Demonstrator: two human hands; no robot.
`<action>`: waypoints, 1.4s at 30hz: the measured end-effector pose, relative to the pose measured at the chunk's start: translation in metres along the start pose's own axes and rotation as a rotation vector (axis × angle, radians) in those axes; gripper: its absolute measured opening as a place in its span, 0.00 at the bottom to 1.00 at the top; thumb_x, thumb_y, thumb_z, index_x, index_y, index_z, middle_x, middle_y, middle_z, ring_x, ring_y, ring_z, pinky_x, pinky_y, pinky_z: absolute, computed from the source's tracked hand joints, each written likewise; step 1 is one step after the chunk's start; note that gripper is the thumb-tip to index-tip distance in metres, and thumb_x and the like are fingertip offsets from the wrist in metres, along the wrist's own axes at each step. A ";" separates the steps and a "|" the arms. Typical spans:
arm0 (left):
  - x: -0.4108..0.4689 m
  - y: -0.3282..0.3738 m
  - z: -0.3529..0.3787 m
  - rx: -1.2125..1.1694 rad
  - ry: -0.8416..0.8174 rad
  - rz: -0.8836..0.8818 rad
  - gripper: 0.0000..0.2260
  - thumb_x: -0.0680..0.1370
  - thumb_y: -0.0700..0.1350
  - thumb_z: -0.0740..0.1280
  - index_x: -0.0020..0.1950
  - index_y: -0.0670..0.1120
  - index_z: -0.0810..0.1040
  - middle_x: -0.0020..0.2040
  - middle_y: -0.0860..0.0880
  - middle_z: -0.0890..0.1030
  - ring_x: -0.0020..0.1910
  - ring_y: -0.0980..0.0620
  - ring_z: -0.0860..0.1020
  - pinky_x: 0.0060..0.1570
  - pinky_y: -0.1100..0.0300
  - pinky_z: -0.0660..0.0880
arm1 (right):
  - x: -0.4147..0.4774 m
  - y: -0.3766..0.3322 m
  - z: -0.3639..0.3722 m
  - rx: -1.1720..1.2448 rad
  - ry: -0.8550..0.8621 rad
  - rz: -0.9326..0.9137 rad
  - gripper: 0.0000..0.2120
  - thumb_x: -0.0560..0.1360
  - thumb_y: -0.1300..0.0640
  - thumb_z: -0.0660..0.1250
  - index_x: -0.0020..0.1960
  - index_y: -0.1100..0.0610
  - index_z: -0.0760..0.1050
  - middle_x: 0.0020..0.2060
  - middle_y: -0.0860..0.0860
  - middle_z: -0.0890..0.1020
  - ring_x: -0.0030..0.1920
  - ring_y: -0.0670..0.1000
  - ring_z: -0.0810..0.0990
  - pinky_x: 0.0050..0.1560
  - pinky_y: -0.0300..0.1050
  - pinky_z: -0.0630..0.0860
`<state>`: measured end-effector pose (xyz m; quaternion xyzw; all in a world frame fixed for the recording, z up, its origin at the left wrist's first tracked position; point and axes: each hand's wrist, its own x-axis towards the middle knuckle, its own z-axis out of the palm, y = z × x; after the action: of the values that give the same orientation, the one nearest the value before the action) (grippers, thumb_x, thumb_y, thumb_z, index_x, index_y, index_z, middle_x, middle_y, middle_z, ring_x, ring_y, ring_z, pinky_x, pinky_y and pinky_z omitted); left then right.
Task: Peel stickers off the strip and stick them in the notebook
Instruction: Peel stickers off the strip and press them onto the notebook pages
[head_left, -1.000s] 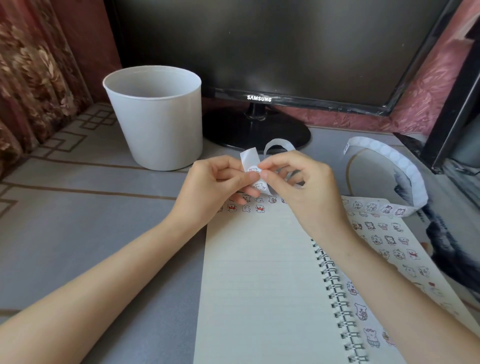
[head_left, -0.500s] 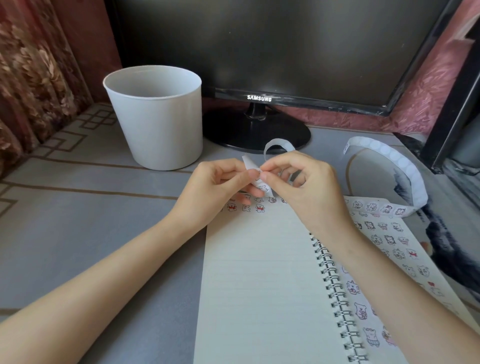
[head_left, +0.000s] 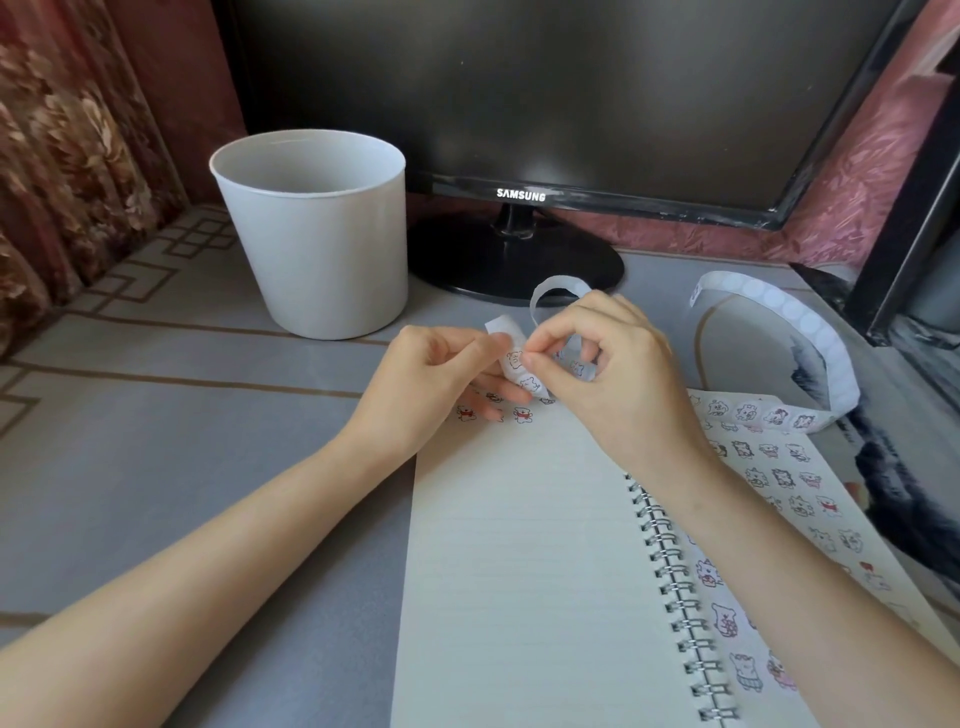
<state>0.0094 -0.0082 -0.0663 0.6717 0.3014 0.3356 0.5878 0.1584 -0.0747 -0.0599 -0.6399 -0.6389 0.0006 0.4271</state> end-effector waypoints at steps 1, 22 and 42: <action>0.000 0.000 0.000 -0.006 0.005 -0.008 0.14 0.80 0.41 0.62 0.46 0.32 0.81 0.38 0.43 0.85 0.39 0.49 0.84 0.35 0.58 0.80 | 0.000 0.000 0.000 -0.020 0.000 -0.010 0.03 0.70 0.57 0.73 0.40 0.52 0.80 0.36 0.43 0.75 0.40 0.40 0.69 0.40 0.33 0.65; 0.008 -0.011 -0.004 -0.044 0.104 -0.092 0.16 0.80 0.42 0.62 0.46 0.27 0.74 0.44 0.35 0.83 0.42 0.48 0.85 0.44 0.59 0.81 | -0.002 -0.007 -0.025 0.204 -0.311 0.646 0.04 0.66 0.58 0.76 0.37 0.56 0.82 0.29 0.47 0.82 0.24 0.37 0.73 0.35 0.35 0.70; 0.009 -0.013 -0.004 -0.010 0.122 -0.095 0.15 0.81 0.43 0.62 0.45 0.30 0.76 0.43 0.36 0.84 0.42 0.48 0.85 0.44 0.59 0.81 | -0.006 -0.007 -0.021 0.066 -0.310 0.619 0.02 0.68 0.57 0.73 0.37 0.54 0.81 0.32 0.49 0.84 0.29 0.43 0.75 0.32 0.37 0.69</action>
<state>0.0112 0.0025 -0.0777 0.6319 0.3664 0.3491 0.5870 0.1631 -0.0926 -0.0464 -0.7816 -0.4713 0.2479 0.3249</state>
